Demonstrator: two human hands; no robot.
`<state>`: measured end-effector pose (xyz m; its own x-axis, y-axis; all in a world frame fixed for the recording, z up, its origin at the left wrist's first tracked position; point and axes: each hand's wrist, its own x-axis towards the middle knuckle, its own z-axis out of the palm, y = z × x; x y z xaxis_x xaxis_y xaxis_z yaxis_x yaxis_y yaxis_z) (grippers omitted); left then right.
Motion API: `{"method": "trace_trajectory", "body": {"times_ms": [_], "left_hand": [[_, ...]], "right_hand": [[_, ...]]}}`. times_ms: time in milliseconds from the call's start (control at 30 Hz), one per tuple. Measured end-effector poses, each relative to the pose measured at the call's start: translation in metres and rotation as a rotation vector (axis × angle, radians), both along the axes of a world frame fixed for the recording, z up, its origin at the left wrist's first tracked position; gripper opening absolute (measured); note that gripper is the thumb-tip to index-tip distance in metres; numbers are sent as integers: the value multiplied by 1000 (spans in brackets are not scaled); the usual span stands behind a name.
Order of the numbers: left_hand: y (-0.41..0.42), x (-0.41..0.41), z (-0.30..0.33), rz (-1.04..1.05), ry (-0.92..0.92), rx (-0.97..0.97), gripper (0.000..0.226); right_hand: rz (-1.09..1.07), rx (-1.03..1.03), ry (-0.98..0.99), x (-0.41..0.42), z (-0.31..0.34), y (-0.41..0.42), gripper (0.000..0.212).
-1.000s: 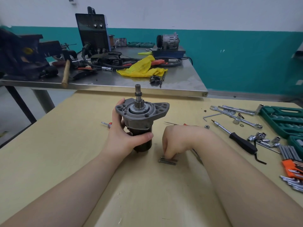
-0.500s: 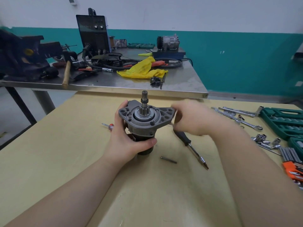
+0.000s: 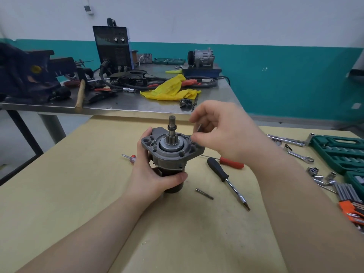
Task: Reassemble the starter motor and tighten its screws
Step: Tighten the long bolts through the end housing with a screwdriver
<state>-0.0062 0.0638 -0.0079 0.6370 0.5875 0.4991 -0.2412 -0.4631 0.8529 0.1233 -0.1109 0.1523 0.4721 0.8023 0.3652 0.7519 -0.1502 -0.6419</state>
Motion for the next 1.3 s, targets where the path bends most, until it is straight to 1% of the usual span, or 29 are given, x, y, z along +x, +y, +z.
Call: {"method": "trace_trajectory", "body": {"times_ms": [100,233,333,433,533,567,600,667,733,800,867,967,1067,1167,1300], "left_hand": [[0,0,0,-10,6,-5,131],[-1,-1,0,-22,6,-20,130],[0,0,0,-22,6,-31,130],[1,0,-1,-17,17,-43,131],[1,0,-1,-2,27,-49,131],[2,0,-1,3,29,-47,131],[2,1,-1,7,31,-47,132],[2,0,-1,11,34,-47,132],[2,0,-1,11,38,-47,133],[1,0,0,11,39,-43,132],[1,0,1,6,37,-44,131],[0,0,2,0,38,-54,131],[-1,-1,3,0,35,-58,129],[-3,-2,5,4,29,-64,128],[-5,-2,6,-3,24,-59,127]], "right_hand": [[18,-27,-25,-6,-6,6,25],[50,-2,36,-8,-10,10,22],[28,47,65,-9,-10,10,18],[-12,96,54,-8,-4,5,28],[19,56,1,-8,1,1,47],[32,51,-11,-8,1,1,49],[39,56,-17,-8,1,1,47],[28,89,-4,-7,1,2,33],[0,118,-20,-6,0,2,25],[9,161,-11,-7,0,3,26],[59,274,71,-9,1,2,28],[140,446,171,-12,4,1,23],[186,521,147,-15,5,1,21],[224,492,82,-18,2,1,22],[243,416,8,-22,-5,5,36]]}}
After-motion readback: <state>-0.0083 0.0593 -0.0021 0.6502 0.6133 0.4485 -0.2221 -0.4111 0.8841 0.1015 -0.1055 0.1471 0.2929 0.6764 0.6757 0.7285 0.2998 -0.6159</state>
